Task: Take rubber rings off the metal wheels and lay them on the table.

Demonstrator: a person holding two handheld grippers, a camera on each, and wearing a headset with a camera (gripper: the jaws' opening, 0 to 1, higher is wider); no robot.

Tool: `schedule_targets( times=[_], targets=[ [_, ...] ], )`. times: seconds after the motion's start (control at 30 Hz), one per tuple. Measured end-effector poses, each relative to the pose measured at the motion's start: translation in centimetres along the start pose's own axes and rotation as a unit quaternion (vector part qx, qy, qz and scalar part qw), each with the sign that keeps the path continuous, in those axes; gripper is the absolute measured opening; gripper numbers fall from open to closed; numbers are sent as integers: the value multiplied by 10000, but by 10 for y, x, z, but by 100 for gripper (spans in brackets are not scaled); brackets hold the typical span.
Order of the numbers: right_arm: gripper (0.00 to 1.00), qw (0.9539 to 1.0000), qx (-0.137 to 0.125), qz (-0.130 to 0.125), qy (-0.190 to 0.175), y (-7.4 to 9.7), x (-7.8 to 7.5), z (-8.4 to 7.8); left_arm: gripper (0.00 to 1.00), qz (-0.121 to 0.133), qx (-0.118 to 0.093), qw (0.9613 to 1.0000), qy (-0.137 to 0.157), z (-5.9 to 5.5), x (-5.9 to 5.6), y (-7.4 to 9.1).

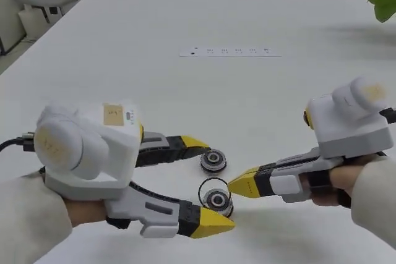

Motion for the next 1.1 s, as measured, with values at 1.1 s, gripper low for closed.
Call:
schedule_targets(
  times=[1.1],
  targets=[
    [0, 9982, -561, 215, 69, 3, 27, 42, 100, 1148, -247, 9921, 432, -3, 21, 75]
  ],
)
Point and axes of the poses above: the centre of the closed fingertips' face, and the gripper's own axes: y roughly backward along the fingers, x roughly to its left, z roughly out of its top, the point moved 2 cm from there along y, roughly backward along the fingers, and after that the axes turned 5 degrees about -x, right-handed, at the moved point
